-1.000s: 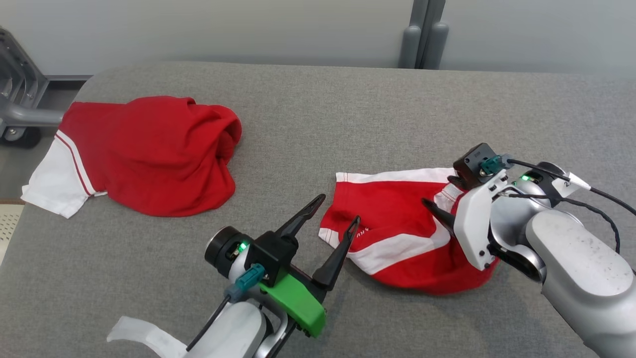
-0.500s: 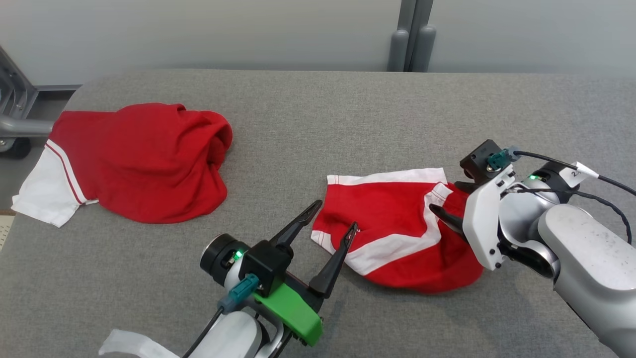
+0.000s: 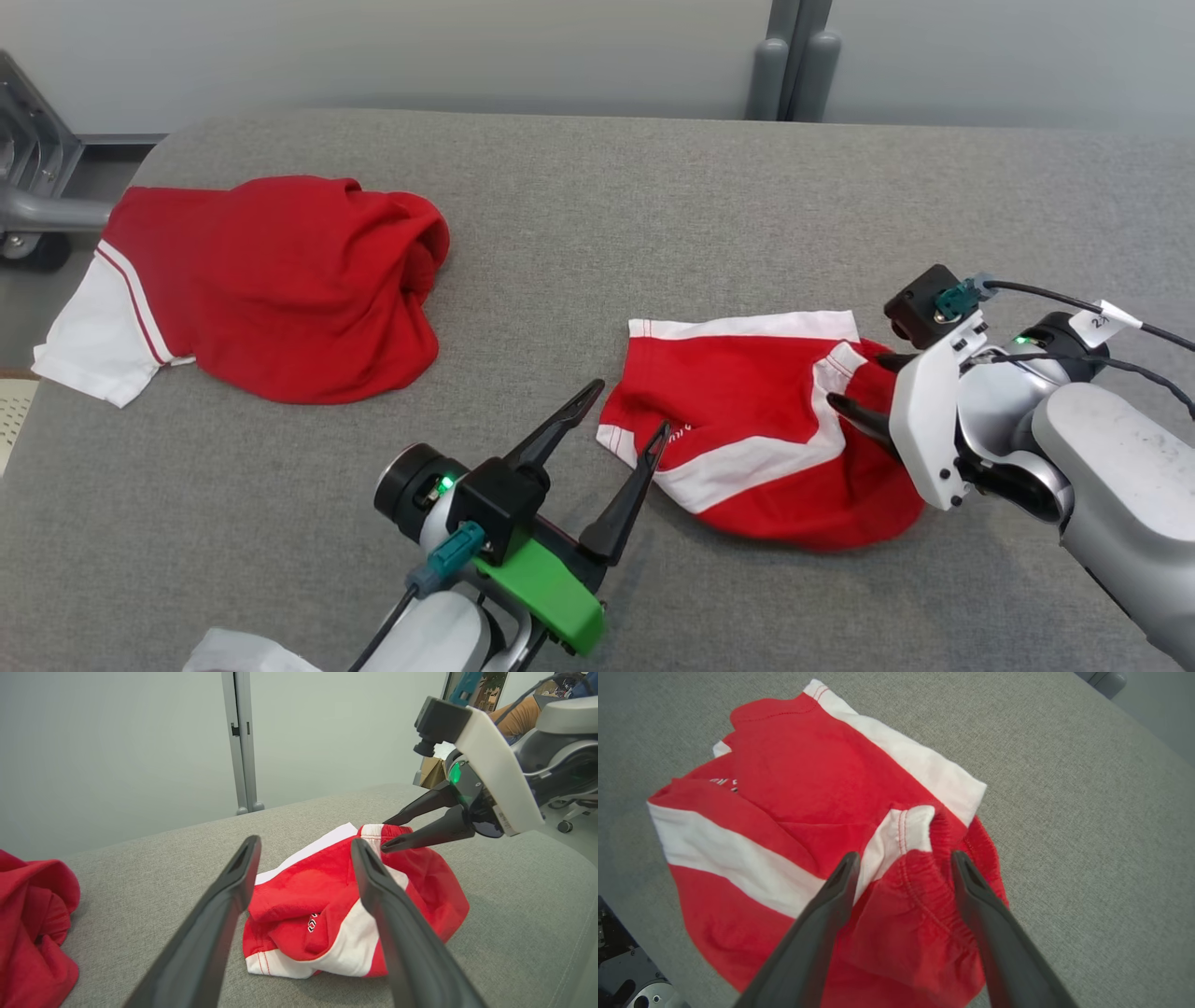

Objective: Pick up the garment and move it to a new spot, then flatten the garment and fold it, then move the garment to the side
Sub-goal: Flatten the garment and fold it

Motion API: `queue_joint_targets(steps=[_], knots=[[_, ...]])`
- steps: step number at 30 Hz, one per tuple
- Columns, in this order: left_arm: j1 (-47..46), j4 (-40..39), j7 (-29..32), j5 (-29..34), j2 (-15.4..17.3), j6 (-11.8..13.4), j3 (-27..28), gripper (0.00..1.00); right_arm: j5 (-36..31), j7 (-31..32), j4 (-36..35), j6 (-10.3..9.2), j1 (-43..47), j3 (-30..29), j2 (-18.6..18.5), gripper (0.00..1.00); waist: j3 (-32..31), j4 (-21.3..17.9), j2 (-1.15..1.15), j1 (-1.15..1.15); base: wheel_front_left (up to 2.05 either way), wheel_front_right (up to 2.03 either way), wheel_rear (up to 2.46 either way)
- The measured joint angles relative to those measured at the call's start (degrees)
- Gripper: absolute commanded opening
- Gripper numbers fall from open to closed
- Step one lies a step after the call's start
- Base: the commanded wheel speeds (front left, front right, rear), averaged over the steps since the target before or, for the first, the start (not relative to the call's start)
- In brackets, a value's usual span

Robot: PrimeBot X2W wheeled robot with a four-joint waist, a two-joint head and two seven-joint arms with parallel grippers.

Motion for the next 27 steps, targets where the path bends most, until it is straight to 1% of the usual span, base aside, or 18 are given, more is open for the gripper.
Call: queue_joint_targets(steps=[2,4,5,6,7,10,12,13,17,19,23,27], knots=[[0.0,0.0,0.0,0.2,0.0,0.0,0.2,1.00,0.1,0.0,0.0,0.00,-0.1,0.5,0.0,1.00,0.1,0.4,0.00,0.00,0.00,0.00,0.00],[0.0,-0.1,0.0,0.3,0.0,0.0,0.5,1.00,0.1,0.0,0.0,0.00,-0.6,1.5,0.1,0.91,0.3,0.6,0.00,0.00,0.00,0.00,0.00],[0.0,-0.1,0.0,0.3,0.0,0.0,0.7,1.00,0.1,0.0,-0.1,0.00,-1.0,1.8,0.1,0.80,0.3,0.7,0.00,0.00,0.00,0.00,0.00],[0.0,-0.1,0.0,0.3,0.0,0.0,0.7,1.00,0.1,0.0,-0.2,0.00,-1.2,1.9,0.1,0.73,0.3,0.8,0.00,0.00,0.00,0.00,0.00],[0.1,-0.2,0.0,0.3,0.0,0.0,0.8,1.00,0.2,-0.1,-0.2,0.00,-1.4,2.1,0.1,0.53,0.3,0.8,0.00,0.00,0.00,0.00,0.00],[0.1,-0.2,0.0,0.4,0.0,0.0,0.9,1.00,0.2,-1.0,-0.5,0.00,-2.2,2.4,-0.3,0.35,0.3,0.9,0.00,0.00,0.00,0.00,0.00],[0.2,-0.2,0.0,0.4,0.0,0.0,1.1,1.00,0.2,-1.1,-0.6,0.00,-2.8,2.8,-0.7,0.10,0.3,0.9,0.00,0.00,0.00,0.00,0.00],[0.3,-0.2,0.0,0.4,0.1,0.0,1.3,1.00,0.2,-1.1,-0.6,0.00,-3.0,3.2,-0.9,0.00,0.3,0.8,0.00,0.00,0.00,0.00,0.00],[1.1,-0.4,0.0,0.5,0.4,0.0,2.5,1.00,0.2,-1.4,-0.6,0.00,-3.2,4.9,-1.2,0.00,0.2,0.2,0.00,0.00,0.00,0.00,0.00],[1.2,-0.4,0.0,0.8,0.4,0.0,2.6,1.00,0.2,-2.6,-1.0,0.00,-3.3,5.1,-1.2,0.00,0.1,-0.1,0.00,0.00,0.00,0.00,0.00],[1.4,-0.6,0.0,0.8,0.5,0.0,3.8,1.00,0.2,-7.4,-2.7,0.00,-5.9,3.0,-0.9,0.00,-0.2,-1.2,0.00,0.00,0.00,0.00,0.00],[1.8,-0.9,0.0,0.7,0.5,0.0,4.7,1.00,0.2,-11.6,-4.1,0.01,-8.4,0.3,0.5,0.00,-0.5,-2.1,0.00,0.00,0.00,0.00,0.00]])
